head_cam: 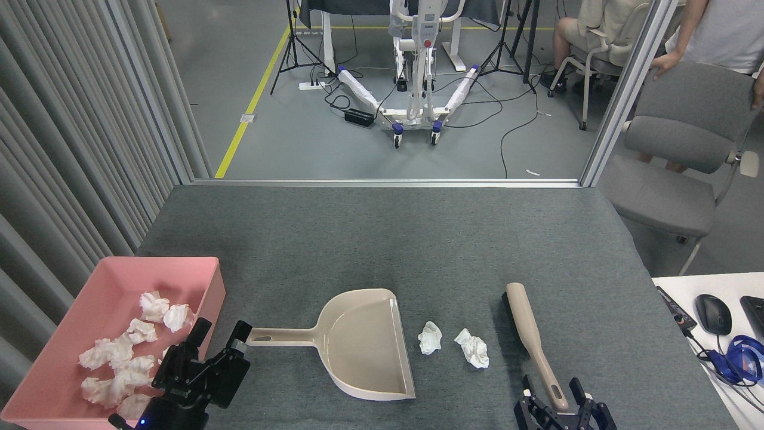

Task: Sweep and dump garbage into bin
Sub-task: 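Grasp the beige dustpan handle with the left hand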

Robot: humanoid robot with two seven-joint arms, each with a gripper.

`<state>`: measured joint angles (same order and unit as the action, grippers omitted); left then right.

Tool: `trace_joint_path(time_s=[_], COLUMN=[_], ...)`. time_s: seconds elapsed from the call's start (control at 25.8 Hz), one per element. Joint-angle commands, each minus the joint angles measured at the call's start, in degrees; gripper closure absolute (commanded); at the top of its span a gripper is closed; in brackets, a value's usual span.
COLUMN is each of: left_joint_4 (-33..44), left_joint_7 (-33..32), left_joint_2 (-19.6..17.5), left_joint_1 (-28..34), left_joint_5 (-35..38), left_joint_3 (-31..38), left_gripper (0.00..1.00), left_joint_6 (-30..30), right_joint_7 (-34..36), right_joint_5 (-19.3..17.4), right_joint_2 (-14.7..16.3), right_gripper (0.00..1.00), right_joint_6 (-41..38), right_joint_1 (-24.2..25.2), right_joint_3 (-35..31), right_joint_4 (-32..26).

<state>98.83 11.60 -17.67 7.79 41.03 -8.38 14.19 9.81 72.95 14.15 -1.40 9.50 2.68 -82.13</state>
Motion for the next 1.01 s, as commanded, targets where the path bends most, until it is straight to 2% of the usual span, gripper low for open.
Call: trace_joint_path(time_s=[0.0, 0.08, 0.58, 0.77, 0.97], left_joint_4=[0.0, 0.0, -6.6, -12.9, -17.7], left_joint_7=[0.0, 0.0, 0.0, 0.0, 0.2], left_joint_2=[1.6, 2.6, 14.2, 14.7, 14.9], left_joint_1=[-0.1, 0.3, 0.6, -1.1, -1.8], left_joint_5=[-7.2, -8.9, -8.9, -9.0, -9.7], left_joint_3=[-1.0, -1.2, -4.6, -4.6, -4.0], left_gripper=[0.01, 0.01, 0.01, 0.01, 0.02], left_joint_6=[3.1, 3.6, 3.6, 3.5, 3.2], right_joint_7=[0.2, 0.2, 1.1, 1.6, 1.8], right_joint_5=[0.0, 0.1, 0.4, 0.6, 0.6], right_joint_2=[0.0, 0.0, 0.5, 0.5, 0.8], right_gripper=[0.23, 0.32, 0.69, 0.83, 0.91], right_joint_6=[-0.4, -0.6, -2.9, -3.1, -3.1], right_joint_1=[0.0, 0.0, 0.0, 0.1, 0.2], right_joint_3=[0.1, 0.1, 0.0, 0.1, 0.0], right_joint_4=[0.0, 0.4, 1.2, 1.2, 1.2])
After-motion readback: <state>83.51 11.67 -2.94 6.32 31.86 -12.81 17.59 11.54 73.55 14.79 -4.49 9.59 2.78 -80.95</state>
